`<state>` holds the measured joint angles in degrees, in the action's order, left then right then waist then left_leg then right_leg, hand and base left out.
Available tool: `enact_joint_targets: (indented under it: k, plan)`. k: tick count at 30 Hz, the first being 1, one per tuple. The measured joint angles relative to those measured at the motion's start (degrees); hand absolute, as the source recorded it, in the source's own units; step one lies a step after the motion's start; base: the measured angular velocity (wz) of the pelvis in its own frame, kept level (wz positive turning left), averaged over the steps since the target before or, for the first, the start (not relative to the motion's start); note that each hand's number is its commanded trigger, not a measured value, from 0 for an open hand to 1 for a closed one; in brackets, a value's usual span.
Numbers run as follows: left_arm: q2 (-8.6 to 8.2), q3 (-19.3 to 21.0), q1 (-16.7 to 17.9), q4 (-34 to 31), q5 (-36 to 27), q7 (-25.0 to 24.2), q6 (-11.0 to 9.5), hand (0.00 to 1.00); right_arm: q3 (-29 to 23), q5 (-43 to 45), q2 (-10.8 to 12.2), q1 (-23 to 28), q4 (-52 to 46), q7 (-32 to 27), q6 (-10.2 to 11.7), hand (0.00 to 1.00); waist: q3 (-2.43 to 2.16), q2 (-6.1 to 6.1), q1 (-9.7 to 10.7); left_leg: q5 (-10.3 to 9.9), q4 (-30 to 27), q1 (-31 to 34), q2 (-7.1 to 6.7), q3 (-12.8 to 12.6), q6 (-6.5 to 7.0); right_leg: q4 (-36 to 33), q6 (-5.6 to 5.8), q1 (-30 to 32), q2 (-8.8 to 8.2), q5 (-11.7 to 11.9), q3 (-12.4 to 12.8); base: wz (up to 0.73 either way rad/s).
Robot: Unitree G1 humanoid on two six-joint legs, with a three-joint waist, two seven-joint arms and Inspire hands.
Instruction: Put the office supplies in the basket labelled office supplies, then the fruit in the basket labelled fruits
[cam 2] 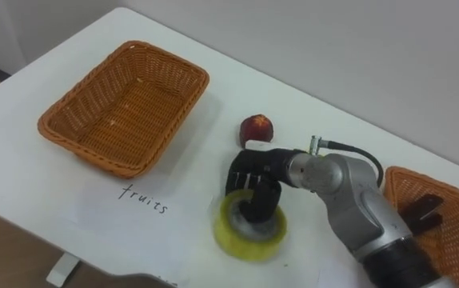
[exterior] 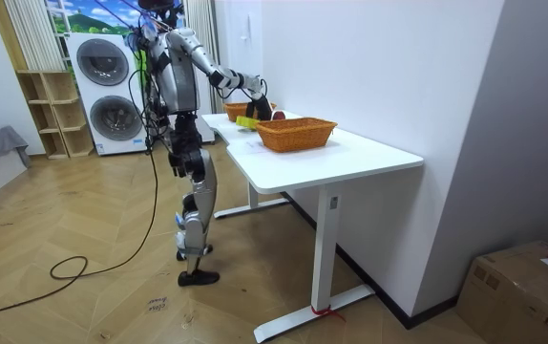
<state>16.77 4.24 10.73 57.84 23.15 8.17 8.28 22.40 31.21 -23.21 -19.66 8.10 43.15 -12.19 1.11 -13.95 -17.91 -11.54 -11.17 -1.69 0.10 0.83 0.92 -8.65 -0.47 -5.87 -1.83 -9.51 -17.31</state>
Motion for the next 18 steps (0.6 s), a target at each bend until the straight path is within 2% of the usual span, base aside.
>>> enact_joint_targets:
  k: [18]
  plan:
    - [0.0,0.0,-1.5,2.1,-0.1,0.3,-0.1,0.0,1.3,1.6,0.0,0.1,-0.2,-1.2,-0.4,1.0,-0.06,-0.53,-0.7,0.0,0.4,0.0,-0.25,0.3,-0.07,0.0,0.0,-0.1,0.09,0.0,0.1,0.0]
